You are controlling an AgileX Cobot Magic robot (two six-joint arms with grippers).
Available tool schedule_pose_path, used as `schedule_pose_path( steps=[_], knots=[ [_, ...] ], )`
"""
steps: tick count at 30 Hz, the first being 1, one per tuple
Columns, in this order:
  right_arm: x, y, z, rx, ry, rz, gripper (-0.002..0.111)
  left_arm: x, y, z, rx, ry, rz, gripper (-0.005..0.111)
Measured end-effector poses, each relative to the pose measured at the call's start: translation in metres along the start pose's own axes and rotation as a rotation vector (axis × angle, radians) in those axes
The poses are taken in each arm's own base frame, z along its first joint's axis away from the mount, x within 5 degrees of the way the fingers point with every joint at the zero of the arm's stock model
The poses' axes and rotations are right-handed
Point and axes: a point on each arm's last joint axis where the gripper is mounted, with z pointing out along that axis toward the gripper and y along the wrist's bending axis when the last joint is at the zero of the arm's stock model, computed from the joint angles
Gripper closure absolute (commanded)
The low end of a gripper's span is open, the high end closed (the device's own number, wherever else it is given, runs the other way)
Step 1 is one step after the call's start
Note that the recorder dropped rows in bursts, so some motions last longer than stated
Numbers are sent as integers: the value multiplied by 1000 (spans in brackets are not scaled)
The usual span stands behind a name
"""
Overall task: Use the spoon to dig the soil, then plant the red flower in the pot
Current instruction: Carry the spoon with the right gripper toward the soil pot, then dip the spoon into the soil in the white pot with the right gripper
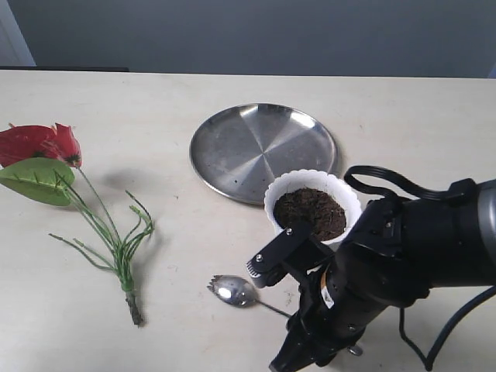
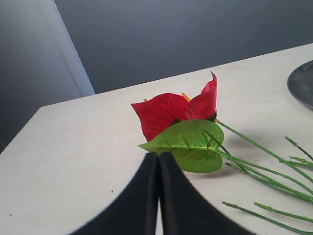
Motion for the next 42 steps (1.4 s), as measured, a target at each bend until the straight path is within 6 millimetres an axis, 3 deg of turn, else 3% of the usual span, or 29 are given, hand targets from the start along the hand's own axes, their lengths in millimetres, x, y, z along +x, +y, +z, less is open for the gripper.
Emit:
schedule_pose_path(
  steps=[3,8,12,22,36,42],
  knots=[
    [-1,1,2,-5,6,10,88,0,0,0,0,0,0,106],
    [-2,1,3,-2,15,10,91,0,0,0,0,0,0,106],
    [0,0,3,0,33,10,109,0,0,0,0,0,0,106],
    [5,-1,-4,7,61,-48,109,0,0,0,0,0,0,106],
    [22,15,-86,-9,-79,-221,109,0,0,0,0,0,0,106],
    [23,1,-125,149,-57,-312,109,0,0,0,0,0,0,106]
  ],
)
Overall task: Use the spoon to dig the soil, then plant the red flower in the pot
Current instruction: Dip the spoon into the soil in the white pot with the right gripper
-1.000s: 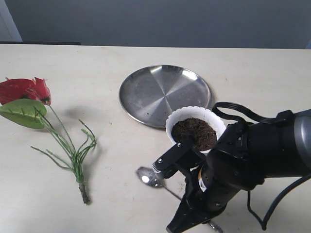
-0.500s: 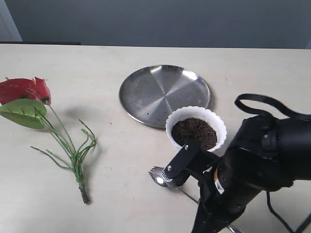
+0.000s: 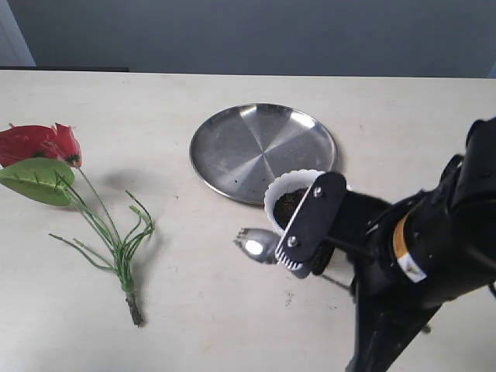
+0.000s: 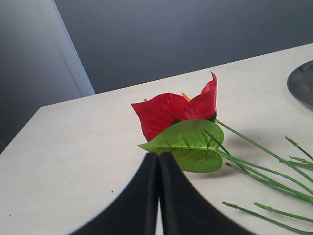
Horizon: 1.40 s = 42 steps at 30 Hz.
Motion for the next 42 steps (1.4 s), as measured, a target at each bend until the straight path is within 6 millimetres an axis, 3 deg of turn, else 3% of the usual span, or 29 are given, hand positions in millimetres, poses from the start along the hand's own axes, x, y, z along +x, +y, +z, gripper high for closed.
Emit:
schedule_pose_path(
  steps=[4,6,15,29,38,42],
  knots=[
    [-5,-37,-36,345,68,-150,109,0,0,0,0,0,0,106],
    [-8,-44,-41,423,96,-297,109,0,0,0,0,0,0,106],
    [-26,-49,-9,466,299,-614,109,0,0,0,0,0,0,106],
    [-38,-48,20,469,405,-682,109,0,0,0,0,0,0,106],
    [-44,-49,35,513,429,-614,109,0,0,0,0,0,0,106],
    [-43,-49,34,528,391,-500,109,0,0,0,0,0,0,106]
  ],
)
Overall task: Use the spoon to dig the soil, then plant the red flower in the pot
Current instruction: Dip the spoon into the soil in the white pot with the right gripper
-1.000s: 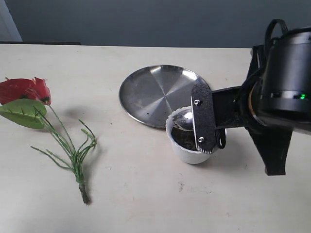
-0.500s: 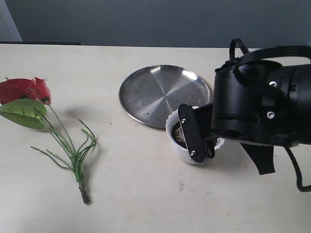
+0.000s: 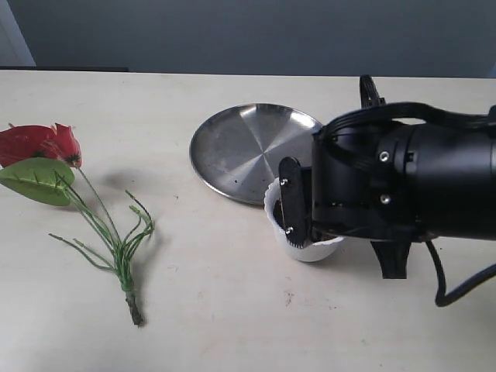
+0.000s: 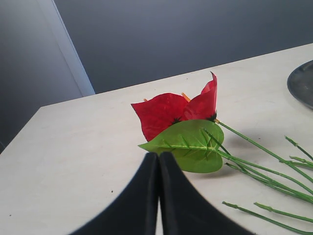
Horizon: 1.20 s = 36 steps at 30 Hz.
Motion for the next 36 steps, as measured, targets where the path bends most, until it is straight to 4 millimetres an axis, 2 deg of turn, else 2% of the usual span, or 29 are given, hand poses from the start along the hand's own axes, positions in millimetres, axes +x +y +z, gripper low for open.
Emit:
schedule_pose_path(
  steps=[8,15,27,31,36],
  knots=[
    [14,0,-15,-65,-61,199,109,0,0,0,0,0,0,106],
    [13,8,-17,-153,-81,152,109,0,0,0,0,0,0,106],
    [0,4,19,-115,55,94,109,0,0,0,0,0,0,106],
    [1,2,18,-101,58,154,109,0,0,0,0,0,0,106],
    [11,2,7,-147,18,285,109,0,0,0,0,0,0,106]
  ],
)
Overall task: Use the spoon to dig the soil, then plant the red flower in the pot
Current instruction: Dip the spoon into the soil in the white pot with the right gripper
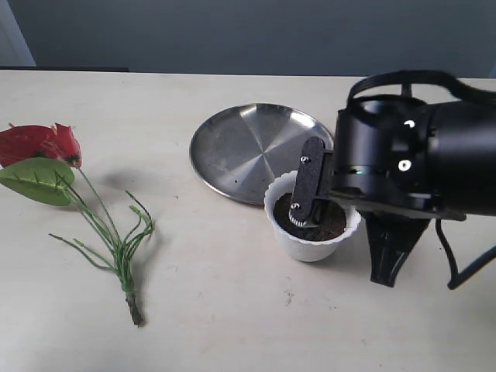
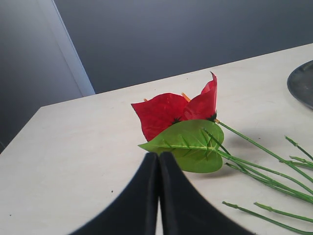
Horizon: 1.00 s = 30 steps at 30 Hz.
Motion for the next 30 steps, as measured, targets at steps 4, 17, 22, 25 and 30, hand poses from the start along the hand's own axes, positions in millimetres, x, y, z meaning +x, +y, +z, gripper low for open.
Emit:
schedule_pose_path(
  steps=[4,17,22,25,30],
  knots=[
    [5,5,-6,-83,-19,-27,109,0,0,0,0,0,0,106],
    [-17,9,26,32,105,-136,109,0,0,0,0,0,0,106],
    [-13,2,18,76,68,-62,109,0,0,0,0,0,0,106],
    [-8,-3,11,79,41,-32,109,0,0,0,0,0,0,106],
    [-1,-1,3,15,15,-50,109,0,0,0,0,0,0,106]
  ],
)
